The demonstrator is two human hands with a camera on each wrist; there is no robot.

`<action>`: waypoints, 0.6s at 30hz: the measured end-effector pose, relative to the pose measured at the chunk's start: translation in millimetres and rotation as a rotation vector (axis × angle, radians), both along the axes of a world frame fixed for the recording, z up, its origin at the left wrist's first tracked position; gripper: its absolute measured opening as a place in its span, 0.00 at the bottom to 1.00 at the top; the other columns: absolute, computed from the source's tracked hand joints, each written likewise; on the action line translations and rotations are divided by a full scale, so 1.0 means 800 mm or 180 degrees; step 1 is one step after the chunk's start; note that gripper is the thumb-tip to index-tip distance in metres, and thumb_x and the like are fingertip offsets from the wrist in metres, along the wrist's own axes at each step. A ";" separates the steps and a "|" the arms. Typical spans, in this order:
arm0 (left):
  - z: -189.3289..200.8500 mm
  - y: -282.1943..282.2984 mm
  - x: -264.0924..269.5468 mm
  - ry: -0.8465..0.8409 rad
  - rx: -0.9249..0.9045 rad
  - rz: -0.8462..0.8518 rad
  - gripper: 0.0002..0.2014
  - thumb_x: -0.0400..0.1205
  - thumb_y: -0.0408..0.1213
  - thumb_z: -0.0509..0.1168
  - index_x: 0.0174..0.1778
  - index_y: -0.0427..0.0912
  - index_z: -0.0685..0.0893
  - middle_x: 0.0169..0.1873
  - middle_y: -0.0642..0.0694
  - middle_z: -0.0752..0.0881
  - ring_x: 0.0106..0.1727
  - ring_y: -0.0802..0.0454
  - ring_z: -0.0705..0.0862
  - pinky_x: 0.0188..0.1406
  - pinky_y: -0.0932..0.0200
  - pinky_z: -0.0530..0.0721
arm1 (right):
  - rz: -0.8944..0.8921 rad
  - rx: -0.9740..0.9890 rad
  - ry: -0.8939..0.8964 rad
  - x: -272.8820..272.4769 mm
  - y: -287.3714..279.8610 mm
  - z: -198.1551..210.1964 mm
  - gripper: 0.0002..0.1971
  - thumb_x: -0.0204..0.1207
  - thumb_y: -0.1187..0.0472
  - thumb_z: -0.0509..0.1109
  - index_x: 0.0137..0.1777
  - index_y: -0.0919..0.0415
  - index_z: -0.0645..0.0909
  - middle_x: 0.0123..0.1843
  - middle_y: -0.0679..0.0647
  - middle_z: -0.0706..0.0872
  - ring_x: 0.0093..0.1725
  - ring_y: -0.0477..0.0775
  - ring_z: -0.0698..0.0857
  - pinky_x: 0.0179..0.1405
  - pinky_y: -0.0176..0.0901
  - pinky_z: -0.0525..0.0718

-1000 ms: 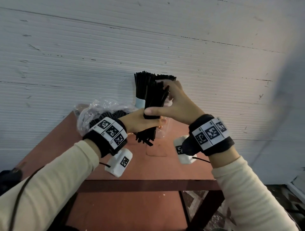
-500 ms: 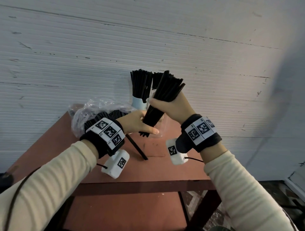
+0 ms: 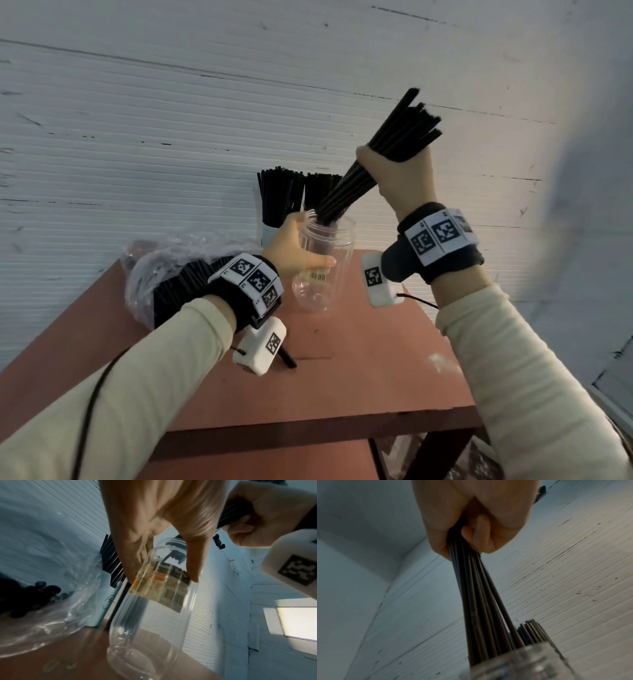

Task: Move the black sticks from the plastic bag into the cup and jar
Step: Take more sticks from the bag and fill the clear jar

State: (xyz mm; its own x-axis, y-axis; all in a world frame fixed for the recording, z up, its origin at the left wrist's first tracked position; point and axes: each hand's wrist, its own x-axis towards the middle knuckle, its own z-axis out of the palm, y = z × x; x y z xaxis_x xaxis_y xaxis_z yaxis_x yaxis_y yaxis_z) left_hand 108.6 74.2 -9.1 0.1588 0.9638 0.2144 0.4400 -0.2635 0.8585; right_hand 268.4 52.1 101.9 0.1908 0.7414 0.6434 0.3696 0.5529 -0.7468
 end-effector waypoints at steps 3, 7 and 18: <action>-0.010 0.006 -0.005 0.0003 0.0016 0.0164 0.49 0.66 0.44 0.82 0.80 0.45 0.62 0.77 0.49 0.70 0.78 0.49 0.69 0.74 0.53 0.69 | -0.0021 -0.0611 -0.0484 -0.003 0.026 -0.012 0.15 0.67 0.60 0.74 0.28 0.55 0.69 0.25 0.46 0.73 0.22 0.43 0.72 0.19 0.34 0.70; -0.015 0.011 -0.009 0.0049 0.0003 0.0242 0.47 0.64 0.48 0.83 0.77 0.51 0.66 0.75 0.51 0.73 0.76 0.50 0.71 0.74 0.49 0.71 | 0.0047 -0.1560 -0.1140 -0.009 0.052 -0.021 0.16 0.67 0.56 0.78 0.28 0.58 0.72 0.22 0.51 0.73 0.20 0.49 0.71 0.19 0.38 0.69; -0.013 -0.003 -0.003 -0.0262 -0.0013 0.0216 0.44 0.68 0.41 0.81 0.77 0.48 0.65 0.62 0.57 0.76 0.62 0.61 0.74 0.60 0.61 0.71 | 0.0474 -0.2153 -0.1639 -0.017 0.042 -0.020 0.21 0.62 0.54 0.85 0.46 0.69 0.84 0.37 0.60 0.89 0.37 0.55 0.85 0.51 0.48 0.87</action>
